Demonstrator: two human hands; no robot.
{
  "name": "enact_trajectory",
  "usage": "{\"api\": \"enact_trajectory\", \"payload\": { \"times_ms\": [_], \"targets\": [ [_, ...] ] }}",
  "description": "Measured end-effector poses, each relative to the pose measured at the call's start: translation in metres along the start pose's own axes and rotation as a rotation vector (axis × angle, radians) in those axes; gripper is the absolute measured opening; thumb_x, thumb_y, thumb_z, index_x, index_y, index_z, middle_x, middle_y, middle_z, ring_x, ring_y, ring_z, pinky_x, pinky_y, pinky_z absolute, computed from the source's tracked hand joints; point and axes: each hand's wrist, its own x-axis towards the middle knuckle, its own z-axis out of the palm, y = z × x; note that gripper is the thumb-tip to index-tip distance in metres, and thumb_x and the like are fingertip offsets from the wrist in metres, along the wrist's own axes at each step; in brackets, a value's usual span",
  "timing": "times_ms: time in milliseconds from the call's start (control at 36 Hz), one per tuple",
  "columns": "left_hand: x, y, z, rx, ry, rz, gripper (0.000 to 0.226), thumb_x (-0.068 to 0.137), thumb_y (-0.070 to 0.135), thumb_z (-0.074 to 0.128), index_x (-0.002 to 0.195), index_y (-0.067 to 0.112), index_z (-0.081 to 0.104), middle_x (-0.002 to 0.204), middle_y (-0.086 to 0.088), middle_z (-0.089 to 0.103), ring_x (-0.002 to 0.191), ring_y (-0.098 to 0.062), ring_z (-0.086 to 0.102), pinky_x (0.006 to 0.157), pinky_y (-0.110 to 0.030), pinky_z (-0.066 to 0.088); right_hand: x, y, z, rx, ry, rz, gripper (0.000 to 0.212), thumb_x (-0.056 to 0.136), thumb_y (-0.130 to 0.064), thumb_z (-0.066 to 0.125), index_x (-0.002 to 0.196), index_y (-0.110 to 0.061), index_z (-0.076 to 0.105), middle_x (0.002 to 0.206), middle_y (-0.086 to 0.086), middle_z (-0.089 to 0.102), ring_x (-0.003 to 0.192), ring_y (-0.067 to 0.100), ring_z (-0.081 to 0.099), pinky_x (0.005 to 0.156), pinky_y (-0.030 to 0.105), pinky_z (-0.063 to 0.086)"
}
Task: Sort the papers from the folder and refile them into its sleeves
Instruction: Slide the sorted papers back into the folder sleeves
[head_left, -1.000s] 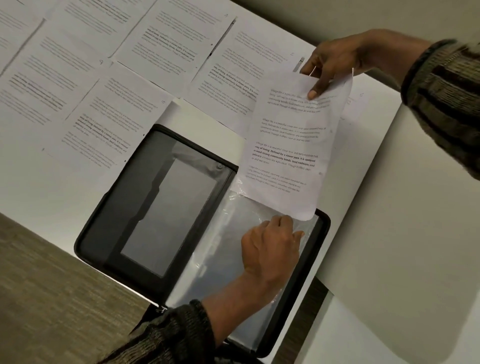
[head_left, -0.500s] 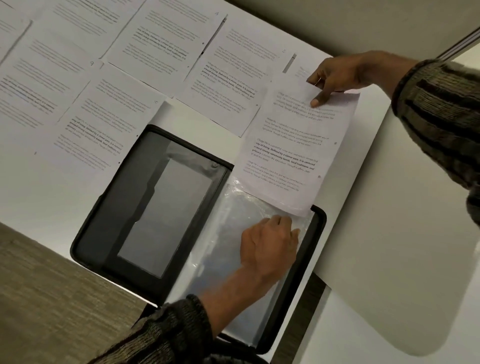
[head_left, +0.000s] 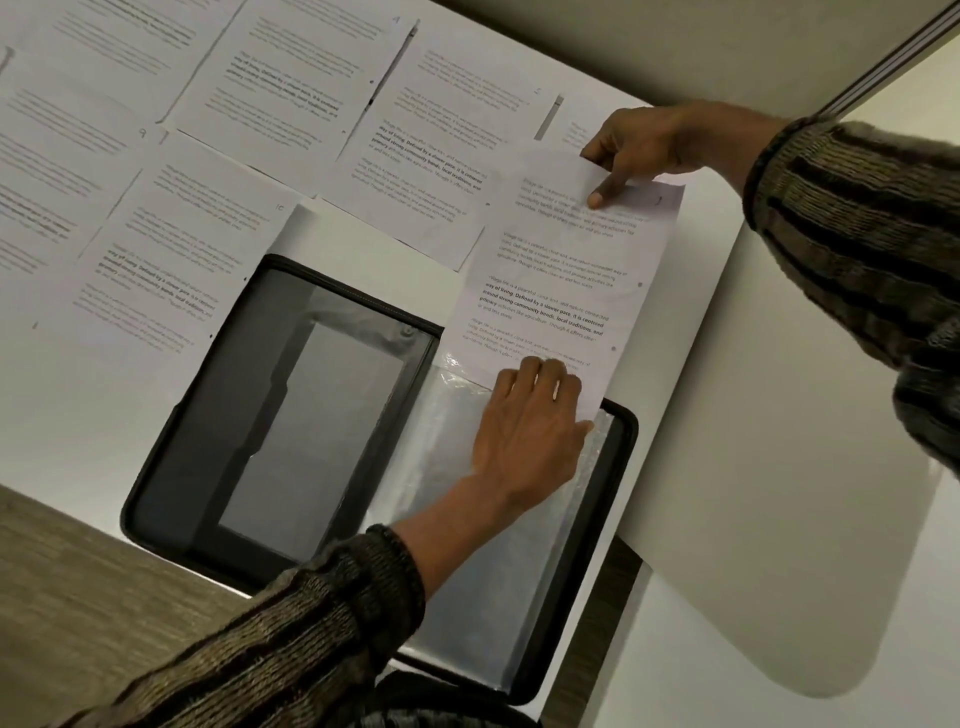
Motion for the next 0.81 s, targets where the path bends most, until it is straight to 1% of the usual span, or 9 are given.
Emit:
{"api": "enact_trajectory", "payload": {
  "times_ms": [83, 139, 222, 333, 417, 500, 639, 722, 806],
  "targets": [
    [0.009, 0.002, -0.001, 0.003, -0.051, 0.03, 0.028, 0.099, 0.043, 0.066, 0.107, 0.017, 0.071, 0.102, -0.001, 0.075, 0.099, -0.023, 0.063, 0.096, -0.042, 0.045, -0.002, 0.001, 0.001, 0.003, -0.004, -0.016, 0.031, 0.084, -0.012, 0.086, 0.113, -0.022, 0.08, 0.098, -0.013, 0.08, 0.085, 0.006, 0.076, 0.072, 0.02, 0.061],
    [0.015, 0.005, 0.0, -0.047, -0.095, 0.005, 0.028, 0.097, 0.043, 0.069, 0.108, 0.018, 0.069, 0.102, 0.0, 0.075, 0.097, -0.023, 0.064, 0.095, -0.041, 0.044, -0.003, 0.002, 0.0, 0.011, -0.004, -0.022, 0.028, 0.084, -0.012, 0.086, 0.108, -0.024, 0.079, 0.092, -0.015, 0.08, 0.081, 0.005, 0.076, 0.064, 0.015, 0.058],
    [0.027, 0.01, -0.001, -0.237, -0.233, -0.094, 0.026, 0.096, 0.044, 0.072, 0.107, 0.021, 0.067, 0.1, 0.004, 0.074, 0.099, -0.02, 0.064, 0.101, -0.039, 0.04, -0.004, 0.003, -0.002, 0.031, -0.011, -0.017, 0.029, 0.084, -0.009, 0.085, 0.109, -0.024, 0.079, 0.091, -0.013, 0.08, 0.087, 0.011, 0.075, 0.063, 0.017, 0.059],
    [0.045, 0.015, -0.005, -0.361, -0.403, -0.149, 0.015, 0.092, 0.032, 0.08, 0.1, 0.024, 0.071, 0.102, 0.008, 0.074, 0.1, -0.018, 0.066, 0.106, -0.041, 0.045, -0.006, 0.004, -0.004, -0.005, -0.003, -0.026, 0.031, 0.083, -0.014, 0.087, 0.11, -0.027, 0.08, 0.092, -0.015, 0.08, 0.091, 0.012, 0.074, 0.073, 0.024, 0.058],
    [0.057, 0.014, -0.009, -0.398, -0.444, -0.184, 0.015, 0.087, 0.029, 0.084, 0.095, 0.024, 0.072, 0.097, 0.009, 0.072, 0.096, -0.017, 0.067, 0.102, -0.042, 0.05, -0.005, 0.006, -0.005, -0.013, 0.008, -0.036, 0.026, 0.083, -0.016, 0.088, 0.104, -0.029, 0.081, 0.094, -0.015, 0.08, 0.094, 0.014, 0.073, 0.083, 0.026, 0.054],
    [0.066, 0.014, -0.013, -0.426, -0.477, -0.224, 0.015, 0.085, 0.021, 0.085, 0.092, 0.025, 0.072, 0.089, 0.011, 0.069, 0.095, -0.016, 0.067, 0.101, -0.041, 0.052, -0.003, 0.007, -0.005, 0.007, -0.003, -0.029, 0.031, 0.083, -0.015, 0.087, 0.111, -0.026, 0.081, 0.104, -0.012, 0.08, 0.101, 0.016, 0.074, 0.092, 0.031, 0.055],
    [0.065, 0.009, -0.011, -0.489, -0.401, -0.237, 0.019, 0.084, 0.024, 0.087, 0.097, 0.024, 0.073, 0.088, 0.01, 0.073, 0.091, -0.016, 0.069, 0.093, -0.041, 0.058, -0.002, 0.008, -0.004, 0.044, -0.007, -0.019, 0.037, 0.083, -0.013, 0.087, 0.117, -0.025, 0.08, 0.108, -0.01, 0.08, 0.104, 0.019, 0.074, 0.093, 0.033, 0.057],
    [0.057, 0.005, -0.013, -0.486, -0.26, -0.24, 0.027, 0.091, 0.037, 0.082, 0.109, 0.021, 0.071, 0.095, 0.007, 0.074, 0.097, -0.016, 0.066, 0.088, -0.04, 0.057, -0.001, 0.01, -0.001, 0.061, -0.014, -0.017, 0.038, 0.084, -0.011, 0.085, 0.119, -0.025, 0.079, 0.109, -0.011, 0.079, 0.105, 0.019, 0.074, 0.091, 0.034, 0.061],
    [0.039, -0.005, -0.017, -0.387, -0.081, -0.213, 0.018, 0.097, 0.034, 0.075, 0.103, 0.017, 0.073, 0.098, 0.002, 0.074, 0.098, -0.02, 0.062, 0.088, -0.045, 0.055, 0.002, 0.013, 0.0, 0.056, -0.017, -0.021, 0.04, 0.084, -0.012, 0.085, 0.122, -0.023, 0.078, 0.116, -0.006, 0.077, 0.107, 0.022, 0.073, 0.094, 0.037, 0.059]
  ]
}}
